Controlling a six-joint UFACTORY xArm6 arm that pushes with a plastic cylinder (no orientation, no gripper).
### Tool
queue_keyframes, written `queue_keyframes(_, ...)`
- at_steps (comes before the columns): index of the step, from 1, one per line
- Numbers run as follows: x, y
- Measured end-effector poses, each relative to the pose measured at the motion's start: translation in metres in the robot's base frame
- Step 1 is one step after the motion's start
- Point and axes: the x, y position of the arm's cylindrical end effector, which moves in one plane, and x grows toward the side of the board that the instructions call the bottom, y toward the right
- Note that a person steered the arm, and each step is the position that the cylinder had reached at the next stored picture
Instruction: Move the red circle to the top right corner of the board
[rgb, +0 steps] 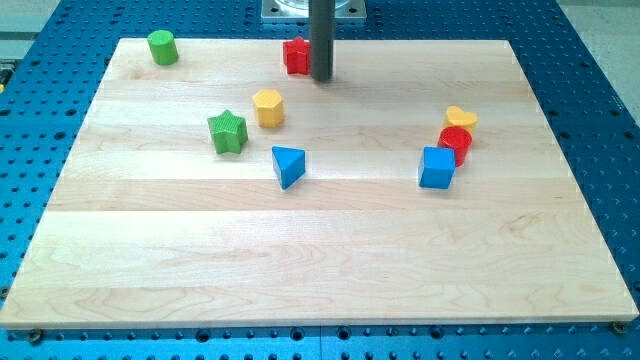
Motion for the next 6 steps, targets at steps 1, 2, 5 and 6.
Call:
queue_keyframes(1,0.035,0.013)
queue_keyframes(2,0.058,0.011)
queue_keyframes(5,0.042,0.096)
queue_keyframes(6,0.026,0.155)
